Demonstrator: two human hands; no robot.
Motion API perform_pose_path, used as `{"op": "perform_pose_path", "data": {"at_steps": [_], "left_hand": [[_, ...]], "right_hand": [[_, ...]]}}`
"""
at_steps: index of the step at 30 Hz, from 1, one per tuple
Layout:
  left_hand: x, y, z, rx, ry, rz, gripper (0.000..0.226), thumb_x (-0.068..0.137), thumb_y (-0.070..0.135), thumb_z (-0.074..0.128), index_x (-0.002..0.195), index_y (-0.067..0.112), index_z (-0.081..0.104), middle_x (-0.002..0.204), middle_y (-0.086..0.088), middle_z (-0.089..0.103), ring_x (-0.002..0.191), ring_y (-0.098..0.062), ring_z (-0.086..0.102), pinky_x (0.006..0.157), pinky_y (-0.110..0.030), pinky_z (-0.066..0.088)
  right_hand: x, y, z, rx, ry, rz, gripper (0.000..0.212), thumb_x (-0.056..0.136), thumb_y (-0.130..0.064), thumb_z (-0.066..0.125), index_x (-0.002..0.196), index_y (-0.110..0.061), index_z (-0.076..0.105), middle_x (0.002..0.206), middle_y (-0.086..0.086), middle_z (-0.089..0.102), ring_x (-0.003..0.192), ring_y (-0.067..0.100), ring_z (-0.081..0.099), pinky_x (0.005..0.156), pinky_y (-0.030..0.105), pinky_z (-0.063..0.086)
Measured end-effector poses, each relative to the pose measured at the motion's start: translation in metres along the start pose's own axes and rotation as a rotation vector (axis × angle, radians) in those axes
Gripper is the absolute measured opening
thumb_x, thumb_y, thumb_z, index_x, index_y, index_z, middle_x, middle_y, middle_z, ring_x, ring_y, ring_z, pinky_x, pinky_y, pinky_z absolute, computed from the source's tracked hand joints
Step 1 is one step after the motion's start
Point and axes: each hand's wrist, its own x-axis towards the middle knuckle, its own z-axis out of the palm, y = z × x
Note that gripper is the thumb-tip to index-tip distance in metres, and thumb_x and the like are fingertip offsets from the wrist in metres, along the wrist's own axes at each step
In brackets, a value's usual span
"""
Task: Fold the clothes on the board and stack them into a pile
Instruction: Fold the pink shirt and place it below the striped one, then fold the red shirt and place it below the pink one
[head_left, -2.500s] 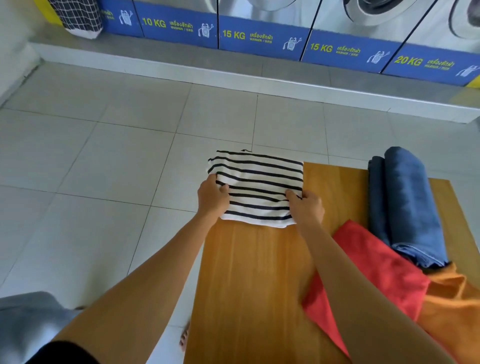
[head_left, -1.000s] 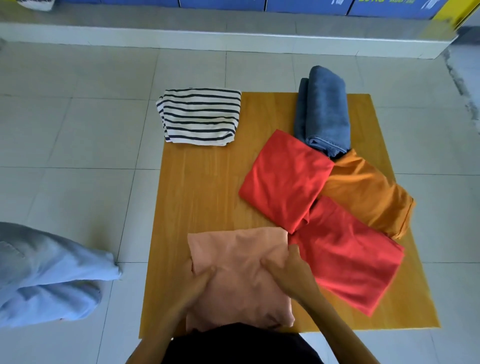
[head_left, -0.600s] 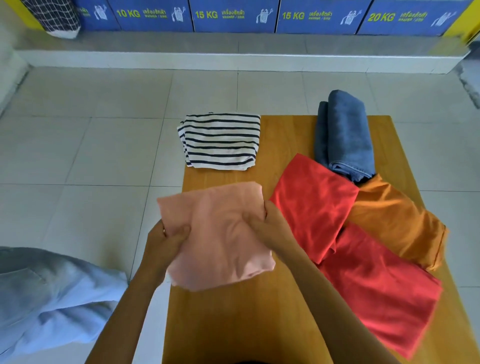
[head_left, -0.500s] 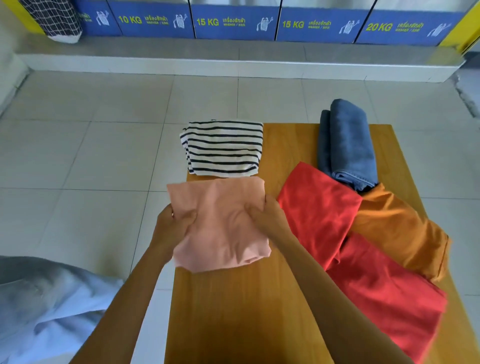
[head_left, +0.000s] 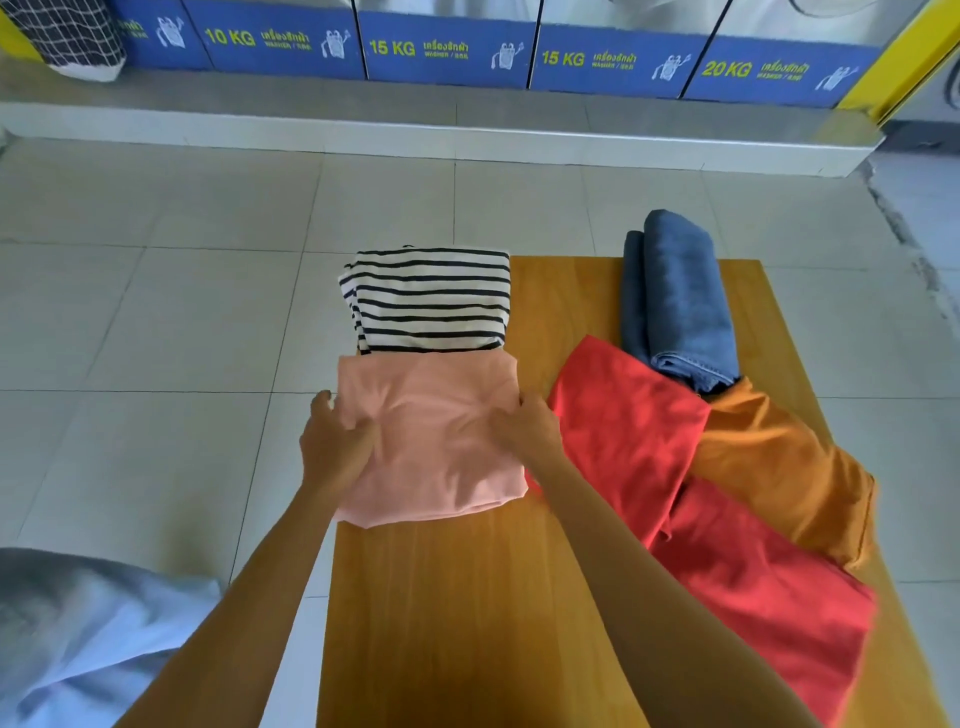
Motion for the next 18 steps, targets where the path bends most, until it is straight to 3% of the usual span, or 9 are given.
{"op": "perform_pose_path", "data": {"at_steps": [3, 6, 8, 10, 13, 16, 18], "left_hand": [[-0.023, 0.003, -0.01, 0.072, 0.046, 0.091, 0.063, 0.089, 0.018, 0.06, 0.146, 0.013, 0.035, 0.146, -0.011, 0.047, 0.13, -0.034, 0.048, 0.104, -0.047, 0.041], [-0.064, 0.008, -0.005, 0.04, 0.124, 0.212, 0.044, 0.089, 0.01, 0.061, 0.132, 0.007, 0.053, 0.132, -0.014, 0.059, 0.119, -0.033, 0.056, 0.101, -0.04, 0.043], [-0.098, 0.012, 0.009, 0.013, 0.095, 0.276, 0.033, 0.09, 0.01, 0.06, 0.123, 0.007, 0.059, 0.122, -0.01, 0.064, 0.111, -0.028, 0.06, 0.102, -0.021, 0.04], [-0.129, 0.017, 0.028, -0.022, -0.018, 0.34, 0.021, 0.093, 0.015, 0.058, 0.113, 0.013, 0.062, 0.11, -0.002, 0.068, 0.101, -0.02, 0.064, 0.091, -0.011, 0.042], [-0.161, 0.017, 0.062, -0.061, -0.302, 0.31, 0.021, 0.093, 0.016, 0.059, 0.114, 0.018, 0.06, 0.108, 0.004, 0.068, 0.098, -0.013, 0.066, 0.079, -0.017, 0.049], [-0.177, 0.006, 0.093, -0.031, -0.53, 0.09, 0.046, 0.093, 0.031, 0.059, 0.133, 0.012, 0.048, 0.129, 0.002, 0.061, 0.105, -0.016, 0.064, 0.09, -0.026, 0.048], [-0.182, -0.001, 0.109, -0.079, -0.565, -0.041, 0.053, 0.092, 0.038, 0.059, 0.135, 0.01, 0.046, 0.131, 0.0, 0.06, 0.113, -0.018, 0.062, 0.099, -0.036, 0.047]], "right_hand": [[-0.014, 0.019, -0.024, 0.041, 0.189, -0.13, 0.019, 0.087, -0.02, 0.057, 0.102, -0.01, 0.064, 0.101, 0.006, 0.066, 0.097, 0.028, 0.063, 0.077, 0.035, 0.05], [-0.014, 0.041, -0.061, -0.049, 0.4, -0.216, 0.028, 0.086, -0.019, 0.061, 0.112, -0.013, 0.065, 0.117, 0.009, 0.064, 0.113, 0.029, 0.056, 0.094, 0.037, 0.043], [0.0, 0.051, -0.088, -0.177, 0.47, -0.157, 0.041, 0.086, -0.025, 0.061, 0.125, -0.011, 0.058, 0.132, 0.013, 0.056, 0.128, 0.033, 0.046, 0.105, 0.047, 0.037], [0.014, 0.063, -0.111, -0.32, 0.459, -0.073, 0.052, 0.086, -0.033, 0.061, 0.132, -0.009, 0.05, 0.141, 0.014, 0.049, 0.136, 0.035, 0.037, 0.11, 0.054, 0.03], [0.019, 0.088, -0.127, -0.472, 0.316, -0.015, 0.07, 0.086, -0.047, 0.063, 0.144, -0.017, 0.039, 0.148, 0.012, 0.041, 0.14, 0.035, 0.032, 0.111, 0.058, 0.027], [0.016, 0.104, -0.131, -0.553, 0.273, -0.058, 0.083, 0.081, -0.057, 0.066, 0.15, -0.026, 0.031, 0.148, 0.011, 0.04, 0.138, 0.037, 0.034, 0.11, 0.059, 0.026], [0.012, 0.107, -0.13, -0.63, 0.24, -0.054, 0.08, 0.077, -0.061, 0.066, 0.145, -0.027, 0.039, 0.145, 0.011, 0.044, 0.137, 0.035, 0.037, 0.111, 0.057, 0.025]]}}
